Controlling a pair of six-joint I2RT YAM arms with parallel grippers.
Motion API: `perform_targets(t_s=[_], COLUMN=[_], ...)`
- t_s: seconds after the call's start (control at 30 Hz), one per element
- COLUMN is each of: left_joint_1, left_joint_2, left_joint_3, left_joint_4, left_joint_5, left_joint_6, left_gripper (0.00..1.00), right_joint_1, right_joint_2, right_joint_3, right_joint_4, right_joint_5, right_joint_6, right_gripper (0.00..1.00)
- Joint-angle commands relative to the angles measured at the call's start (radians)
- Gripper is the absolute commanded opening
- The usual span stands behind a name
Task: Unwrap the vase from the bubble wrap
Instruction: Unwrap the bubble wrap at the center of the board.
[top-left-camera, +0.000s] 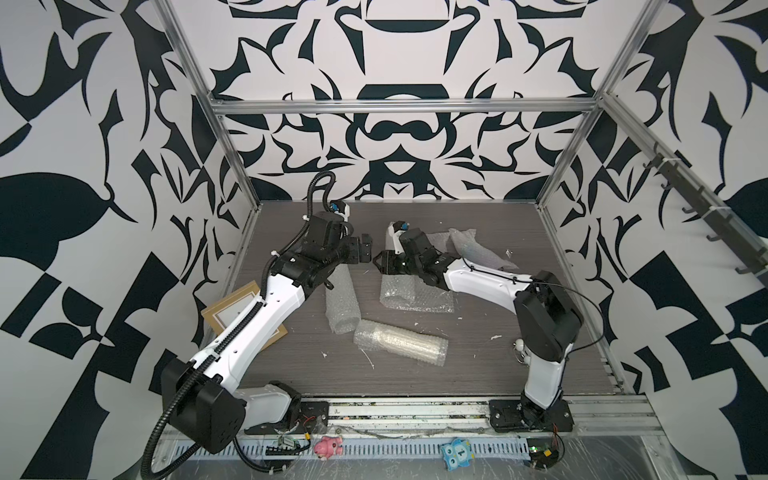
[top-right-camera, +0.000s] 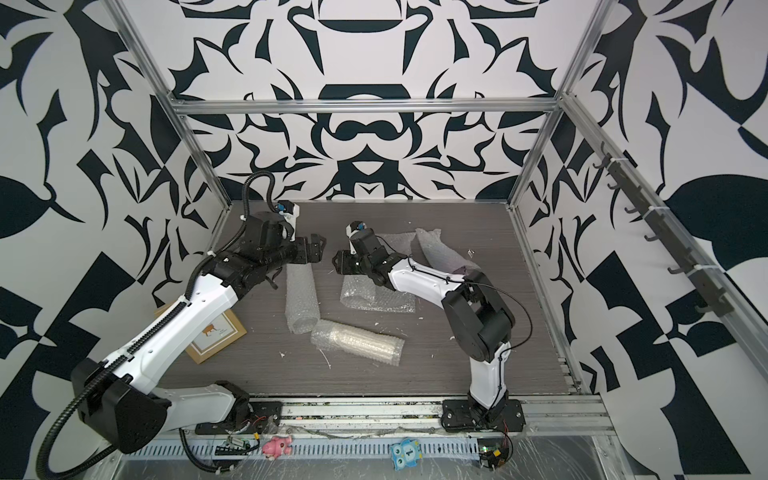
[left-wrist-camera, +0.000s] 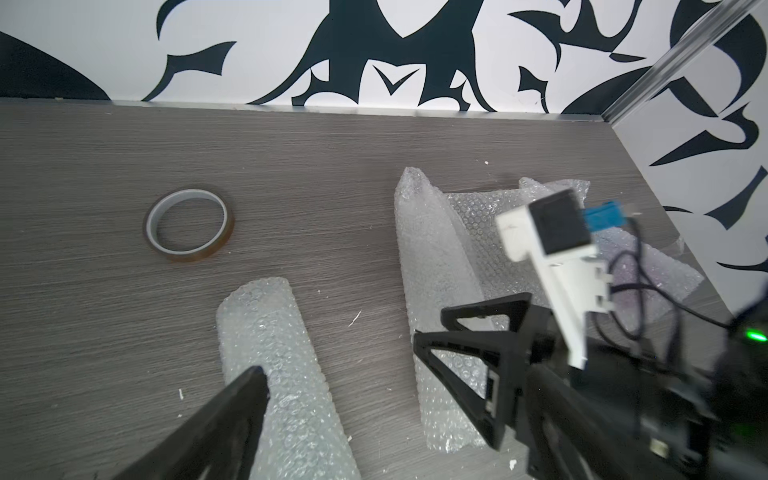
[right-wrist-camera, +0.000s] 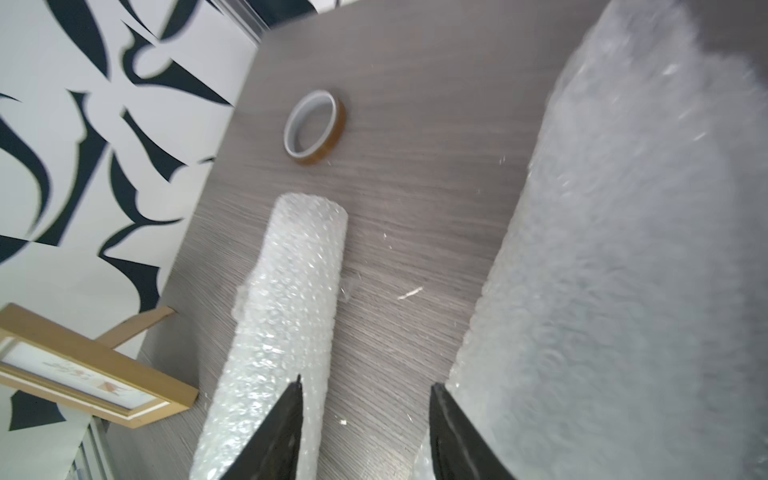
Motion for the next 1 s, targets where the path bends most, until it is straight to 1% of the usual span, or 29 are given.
perform_targets(t_s=[0.0, 0.07, 0.2, 0.33, 0.4, 0.53, 0.7, 0.77, 0.83, 0.97], left_joint_1=[0.004, 0.004, 0.004, -0.007, -0.027, -0.084, -0.145, -0.166, -0.183, -0.196], left_joint_2=[0.042, 0.069, 0.150, 0.238, 0.280, 0.375, 0.498, 0.531, 0.565, 0.624], left_joint_3=[0.012, 0.019, 0.061, 0.110, 0.138, 0.216, 0.330, 0.361, 0.389, 0.436], left_joint_4=[0.006, 0.003, -0.038, -0.068, -0.083, -0.143, -0.213, -0.215, -0.217, -0.215], left_joint_5=[0.002, 0.028, 0.103, 0.178, 0.197, 0.187, 0.162, 0.177, 0.217, 0.264], left_joint_6=[-0.003, 0.006, 0.015, 0.012, 0.013, 0.010, 0.000, -0.006, -0.018, -0.042], left_gripper=[0.99, 0.99, 1.00, 0.99, 0.99, 0.99, 0.98, 0.98, 0.98, 0.98], right_joint_1=[-0.005, -0.007, -0.024, -0.067, -0.096, -0.142, -0.160, -0.164, -0.168, -0.175], right_joint_2=[-0.135, -0.197, -0.305, -0.399, -0.441, -0.514, -0.556, -0.564, -0.572, -0.581], right_joint_3=[-0.094, -0.168, -0.279, -0.392, -0.449, -0.567, -0.655, -0.671, -0.686, -0.715], right_joint_4=[0.141, 0.161, 0.092, 0.020, -0.006, 0.003, 0.030, 0.026, 0.024, 0.021], right_joint_5=[0.088, 0.174, 0.391, 0.483, 0.491, 0.477, 0.464, 0.456, 0.449, 0.443], right_joint_6=[-0.044, -0.049, -0.051, -0.026, -0.007, 0.024, 0.045, 0.047, 0.051, 0.058], right_gripper=[0.51, 0.51, 0.51, 0.50, 0.50, 0.50, 0.50, 0.50, 0.50, 0.50])
